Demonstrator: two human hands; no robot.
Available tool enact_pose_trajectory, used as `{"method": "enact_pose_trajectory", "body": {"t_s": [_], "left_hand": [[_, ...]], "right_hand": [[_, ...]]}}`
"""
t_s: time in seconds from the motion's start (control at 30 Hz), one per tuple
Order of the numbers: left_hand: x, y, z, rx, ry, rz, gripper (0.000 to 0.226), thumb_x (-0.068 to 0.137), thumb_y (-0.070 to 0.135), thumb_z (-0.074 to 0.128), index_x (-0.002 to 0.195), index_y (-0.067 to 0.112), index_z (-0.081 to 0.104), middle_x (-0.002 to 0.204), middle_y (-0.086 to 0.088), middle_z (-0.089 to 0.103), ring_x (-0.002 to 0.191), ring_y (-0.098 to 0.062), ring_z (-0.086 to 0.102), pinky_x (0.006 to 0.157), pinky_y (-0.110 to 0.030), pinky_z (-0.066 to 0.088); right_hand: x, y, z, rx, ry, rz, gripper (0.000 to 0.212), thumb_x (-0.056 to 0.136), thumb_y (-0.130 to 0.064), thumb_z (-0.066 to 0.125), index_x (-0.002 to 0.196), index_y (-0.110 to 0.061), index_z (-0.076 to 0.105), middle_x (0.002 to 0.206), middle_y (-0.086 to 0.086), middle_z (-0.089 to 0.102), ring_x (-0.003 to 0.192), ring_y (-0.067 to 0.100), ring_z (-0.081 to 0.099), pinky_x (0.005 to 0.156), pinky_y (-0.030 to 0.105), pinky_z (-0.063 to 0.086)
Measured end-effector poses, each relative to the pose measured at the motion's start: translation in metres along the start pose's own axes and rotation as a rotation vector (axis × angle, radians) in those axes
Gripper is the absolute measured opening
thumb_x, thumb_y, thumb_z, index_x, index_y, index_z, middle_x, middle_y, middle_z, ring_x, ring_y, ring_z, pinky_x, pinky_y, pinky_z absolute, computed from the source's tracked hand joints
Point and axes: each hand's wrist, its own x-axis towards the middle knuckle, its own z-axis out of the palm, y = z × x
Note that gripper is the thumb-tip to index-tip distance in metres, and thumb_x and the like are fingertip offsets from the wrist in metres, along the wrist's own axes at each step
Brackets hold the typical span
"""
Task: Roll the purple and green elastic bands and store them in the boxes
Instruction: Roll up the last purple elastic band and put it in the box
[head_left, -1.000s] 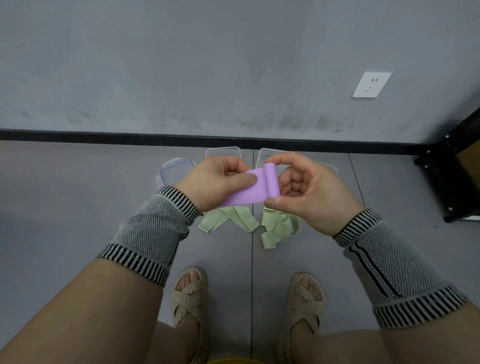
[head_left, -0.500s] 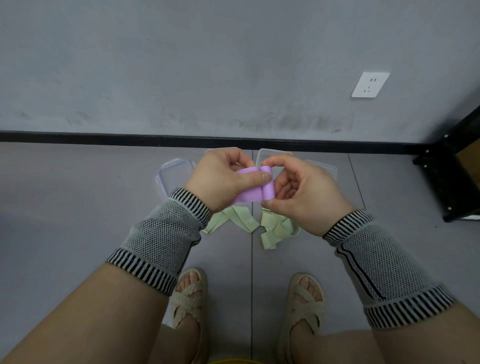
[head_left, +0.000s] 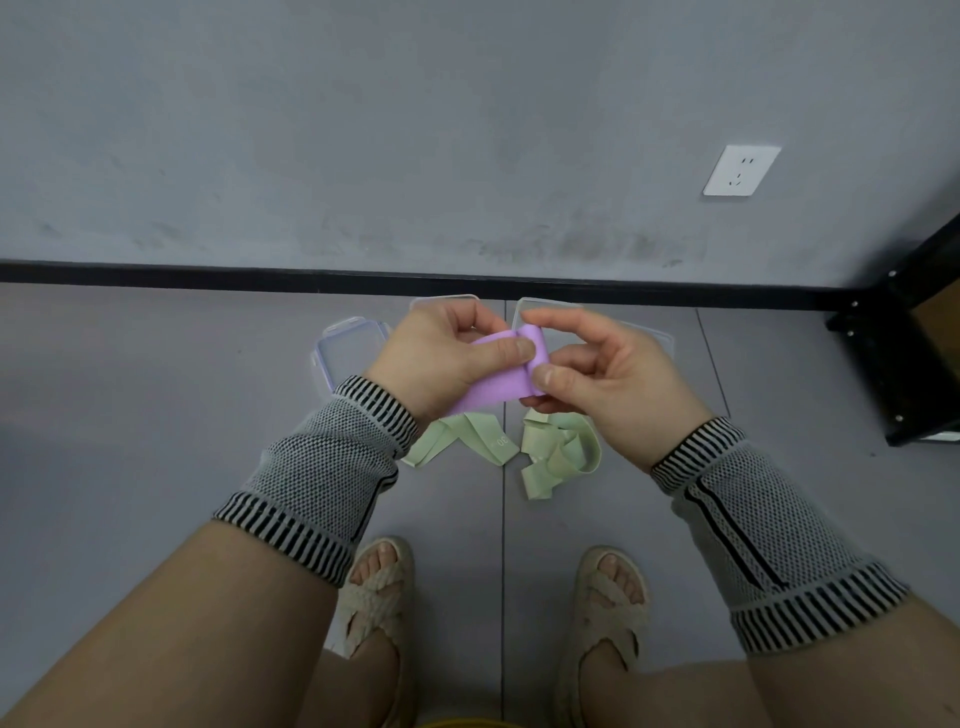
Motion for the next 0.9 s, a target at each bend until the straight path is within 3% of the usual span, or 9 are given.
{"method": "enact_pose_trajectory", "body": {"t_s": [0.1, 0.27, 0.47, 0.6, 0.67, 0.77, 0.9], "left_hand": [[-0.001, 0.002, -0.003, 0.002, -0.04, -0.016, 0.01, 0.08, 0.013, 0.07, 0.075, 0.017, 0.063, 0.069, -0.003, 0.067, 0.059, -0.01, 0.06, 0.056, -0.021, 0.047], [-0.002, 0.003, -0.009, 0.042, -0.078, 0.004, 0.014, 0.08, 0.005, 0.068, 0.077, 0.017, 0.063, 0.079, -0.01, 0.069, 0.069, -0.017, 0.062, 0.067, -0.029, 0.05], [-0.001, 0.003, -0.007, 0.034, -0.072, 0.024, 0.013, 0.079, 0.006, 0.07, 0.077, 0.017, 0.064, 0.069, 0.0, 0.069, 0.063, -0.011, 0.064, 0.06, -0.023, 0.052], [-0.003, 0.005, -0.003, -0.026, -0.048, 0.03, 0.009, 0.079, 0.013, 0.071, 0.075, 0.015, 0.064, 0.066, 0.002, 0.067, 0.06, -0.008, 0.062, 0.058, -0.019, 0.05], [-0.003, 0.006, -0.001, -0.007, -0.023, 0.036, 0.01, 0.077, 0.018, 0.074, 0.075, 0.015, 0.065, 0.07, -0.001, 0.068, 0.061, -0.008, 0.061, 0.06, -0.021, 0.052], [-0.002, 0.005, 0.001, 0.061, 0.012, 0.053, 0.011, 0.075, 0.022, 0.075, 0.073, 0.017, 0.066, 0.074, -0.005, 0.069, 0.065, -0.012, 0.062, 0.068, -0.031, 0.053], [-0.002, 0.004, -0.003, 0.078, 0.022, 0.047, 0.011, 0.077, 0.022, 0.074, 0.072, 0.017, 0.065, 0.077, -0.007, 0.069, 0.069, -0.015, 0.061, 0.072, -0.035, 0.053]], "right_hand": [[0.0, 0.001, -0.004, 0.019, 0.028, -0.012, 0.039, 0.086, 0.008, 0.058, 0.107, -0.025, 0.06, 0.07, 0.004, 0.068, 0.067, 0.019, 0.064, 0.072, 0.032, 0.058], [0.0, 0.002, -0.005, -0.005, 0.05, -0.024, 0.039, 0.083, 0.007, 0.062, 0.106, -0.025, 0.061, 0.066, 0.003, 0.067, 0.067, 0.021, 0.064, 0.073, 0.036, 0.057], [0.004, 0.005, -0.001, -0.087, 0.078, -0.054, 0.04, 0.079, 0.003, 0.069, 0.104, -0.028, 0.06, 0.066, -0.001, 0.065, 0.064, 0.018, 0.061, 0.065, 0.028, 0.053], [0.004, 0.004, 0.004, -0.143, 0.101, -0.08, 0.041, 0.076, -0.001, 0.074, 0.1, -0.03, 0.059, 0.071, 0.014, 0.062, 0.06, 0.012, 0.056, 0.061, 0.023, 0.051], [0.005, 0.004, 0.006, -0.184, 0.114, -0.091, 0.042, 0.074, -0.004, 0.077, 0.1, -0.031, 0.058, 0.075, 0.019, 0.062, 0.06, 0.011, 0.055, 0.06, 0.022, 0.05], [0.005, 0.005, 0.01, -0.223, 0.117, -0.088, 0.043, 0.072, -0.007, 0.079, 0.101, -0.031, 0.058, 0.071, 0.008, 0.06, 0.058, 0.008, 0.053, 0.059, 0.021, 0.049], [0.004, 0.004, 0.01, -0.101, 0.059, -0.07, 0.042, 0.078, -0.004, 0.072, 0.108, -0.031, 0.058, 0.08, 0.006, 0.065, 0.07, 0.015, 0.06, 0.066, 0.024, 0.053]]}}
